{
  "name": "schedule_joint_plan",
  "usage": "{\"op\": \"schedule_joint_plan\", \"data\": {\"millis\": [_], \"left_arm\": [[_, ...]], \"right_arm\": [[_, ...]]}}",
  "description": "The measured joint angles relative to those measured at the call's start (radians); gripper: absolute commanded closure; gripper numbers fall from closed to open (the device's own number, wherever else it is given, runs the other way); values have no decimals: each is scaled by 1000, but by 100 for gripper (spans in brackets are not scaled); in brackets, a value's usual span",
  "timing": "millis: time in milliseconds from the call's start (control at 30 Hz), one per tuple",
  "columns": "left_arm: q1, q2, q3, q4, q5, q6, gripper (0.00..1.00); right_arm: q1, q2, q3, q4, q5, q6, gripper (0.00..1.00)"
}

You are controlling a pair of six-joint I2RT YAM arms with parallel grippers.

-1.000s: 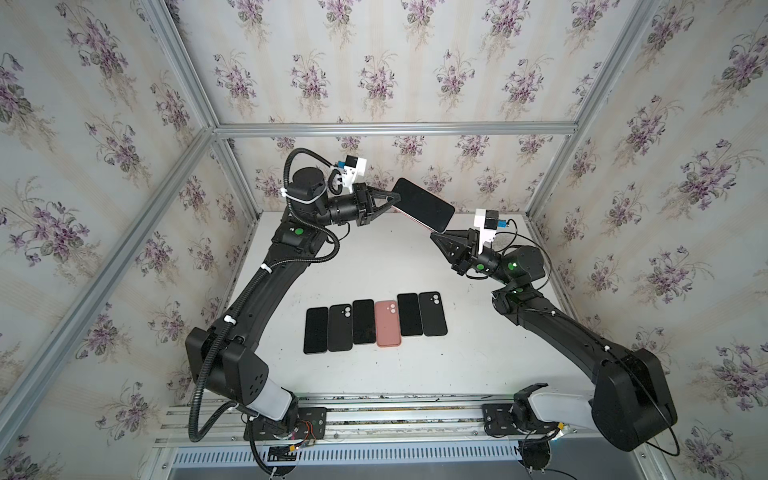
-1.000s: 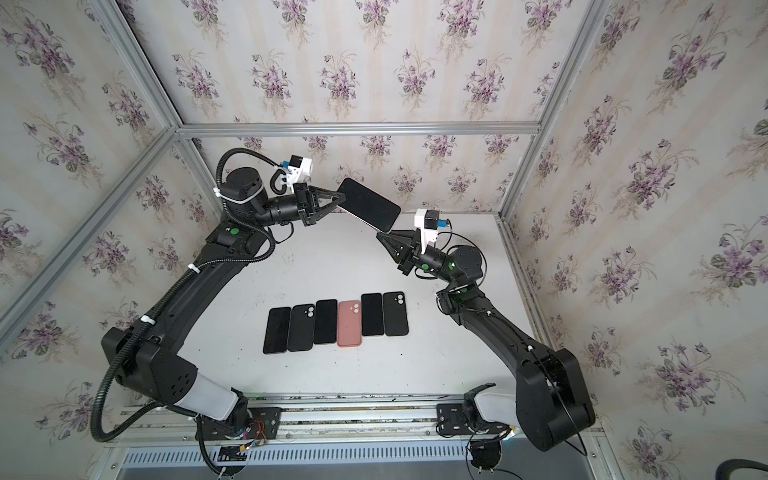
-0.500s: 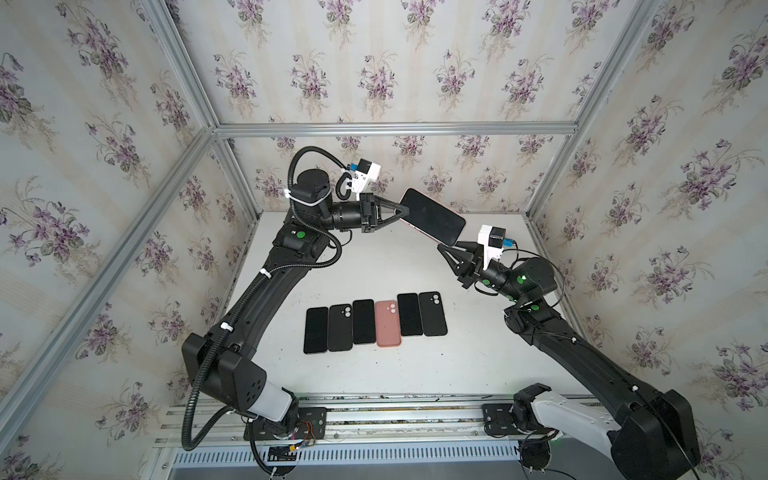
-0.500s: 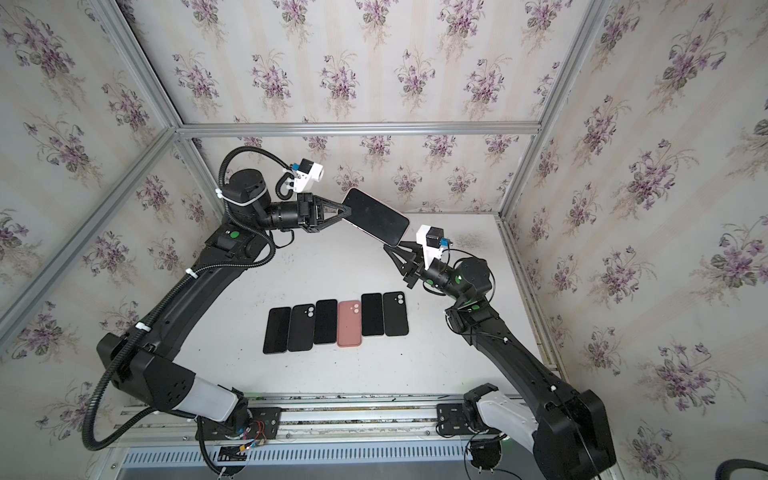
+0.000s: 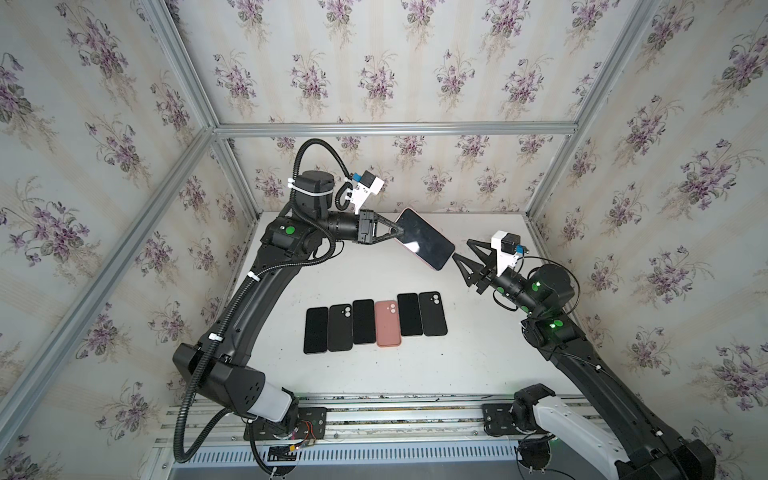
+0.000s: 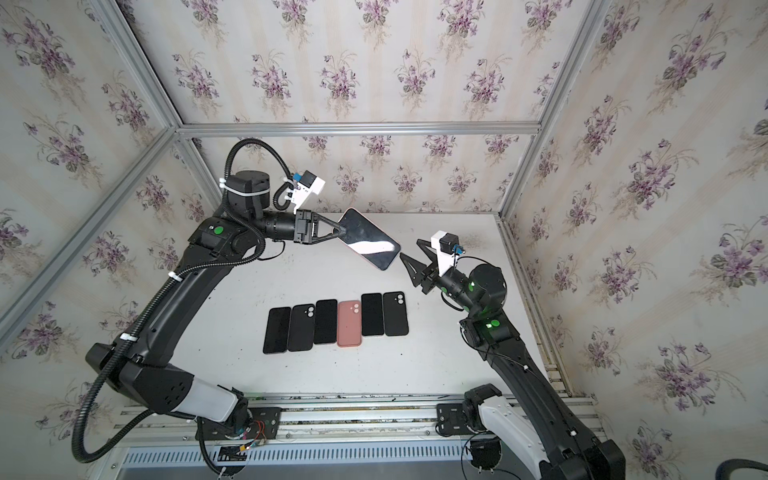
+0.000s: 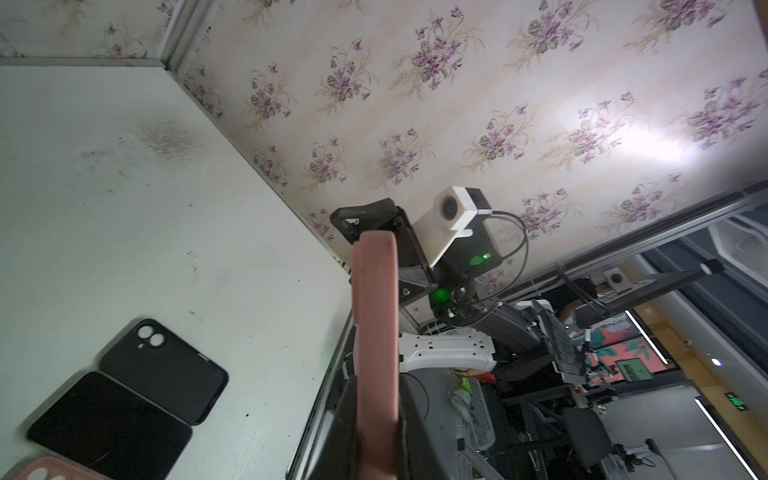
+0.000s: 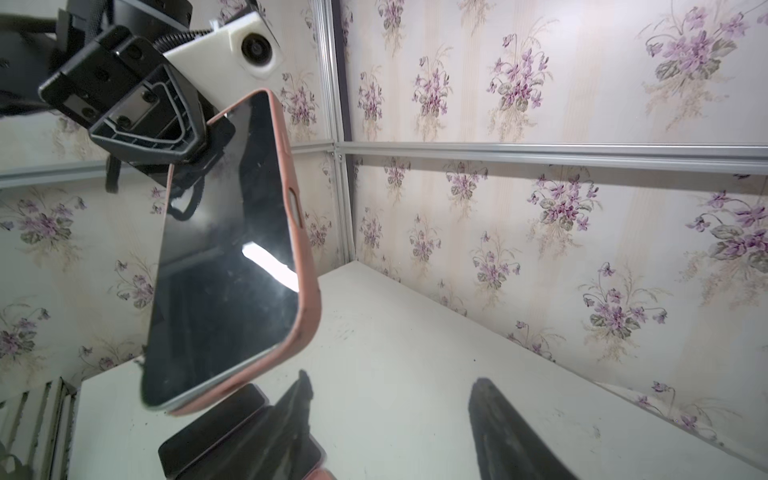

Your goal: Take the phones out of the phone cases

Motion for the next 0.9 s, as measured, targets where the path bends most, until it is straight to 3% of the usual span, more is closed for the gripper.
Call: {"op": "schedule_joint_plan", "data": {"millis": [233, 433, 633, 900], "left_arm": [[-31, -45, 61, -298, -151, 367, 100], [-74, -111, 32, -441, -248, 579, 100], [-111, -136, -13, -504, -296, 676, 100], [-140, -133, 7, -551, -336, 746, 100]], "right_arm": [[-1, 42, 154, -396, -102, -311, 40], [-1, 135, 226, -631, -246, -530, 47], [21, 230, 304, -754, -375, -678, 51], [99, 318, 364, -909, -448, -826, 54]]}}
